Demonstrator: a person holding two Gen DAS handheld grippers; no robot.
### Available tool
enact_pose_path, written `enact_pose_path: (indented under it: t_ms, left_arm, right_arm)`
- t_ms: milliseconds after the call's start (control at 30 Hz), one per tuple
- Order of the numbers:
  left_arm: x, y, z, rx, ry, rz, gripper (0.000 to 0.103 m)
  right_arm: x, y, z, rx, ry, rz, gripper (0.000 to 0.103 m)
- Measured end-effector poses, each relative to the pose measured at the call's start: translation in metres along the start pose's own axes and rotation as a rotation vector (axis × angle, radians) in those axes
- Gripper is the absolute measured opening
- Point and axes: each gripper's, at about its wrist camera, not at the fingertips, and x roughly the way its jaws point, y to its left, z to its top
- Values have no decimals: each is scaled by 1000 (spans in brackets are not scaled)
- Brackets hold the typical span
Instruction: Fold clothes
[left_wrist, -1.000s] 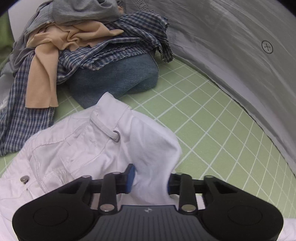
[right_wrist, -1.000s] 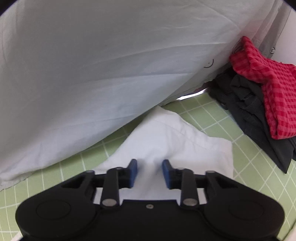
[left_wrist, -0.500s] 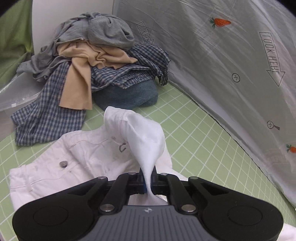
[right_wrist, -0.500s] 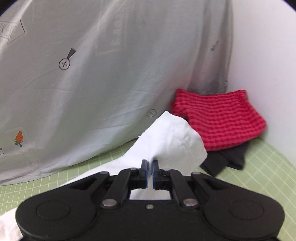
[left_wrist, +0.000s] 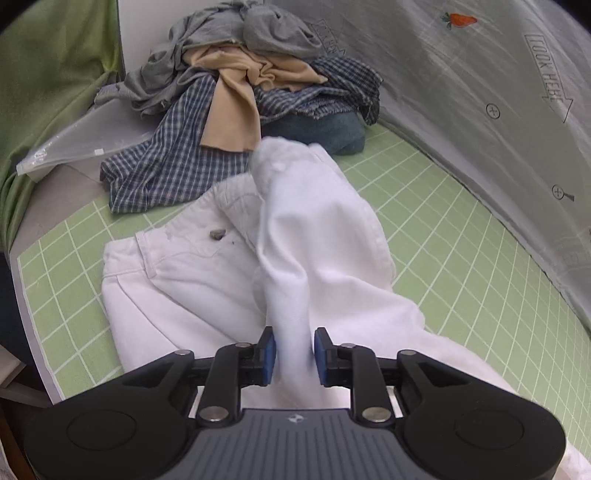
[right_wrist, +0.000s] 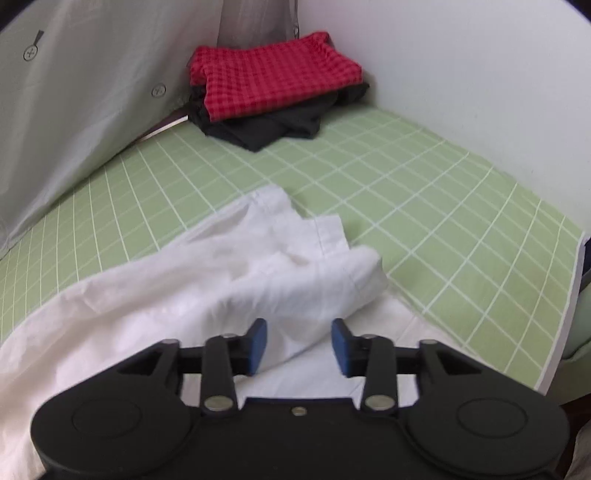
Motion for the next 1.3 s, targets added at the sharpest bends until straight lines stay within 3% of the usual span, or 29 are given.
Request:
enact_pose_path:
  t_ms: [100,167,200,300,433,667,867,900,933,1000,1033,1067,1100,1133,1167,1233,1300]
  left_arm:
    - [-5,-7,9,-7,-37,-7,36]
    - [-9,-12,15,-12,-62,-12,44]
    - [-11,-15,18,-14,-75,-15,48]
    - [-13,-23,26,-17,-103,-21,51]
    - [-6,-41,36,3,-112,-35,58]
    - [13,-74,61,28,-129,-24,63]
    - [42,-102,73,97,-93,10,65]
    - [49,-107,74,121,-77,20,69]
    - [58,-110,74,141,-56,40,72]
    - [74,-107,75,136,-18,83,72]
    - [79,-98,74,93,-4,99,72]
    - [84,-89,74,50,9,115,71]
    - [90,-80,74,7,23,131,69]
    - [91,-73,73,-21,28,125,56]
    - [90,-65,72,-41,29,105,48]
    - [87,-56,69,-56,31,66,14]
    - [80,-53,65,-42,16,33,11]
  right_arm:
    - [-10,15,20,-24,-113,-26,59]
    - [-11,26,33,-33,-156,-9,76]
    - [-8,32,37,-29,-148,21,77]
    - [11,46,45,25,-51,121,77]
    - [41,61,45,133,77,178,77]
    - [71,73,39,263,194,183,79]
    - [80,75,43,278,213,163,79]
    - [81,75,43,280,215,161,79]
    - [82,75,44,278,216,164,77]
    - [84,77,44,261,217,182,56]
    - [84,78,44,246,221,190,35]
    - [83,78,43,240,224,194,22]
    - [81,77,41,245,223,199,16]
    - [79,75,40,246,220,203,7]
    - [76,73,39,243,216,207,5]
    - [68,70,38,232,198,213,3]
    - [57,68,40,217,172,218,3]
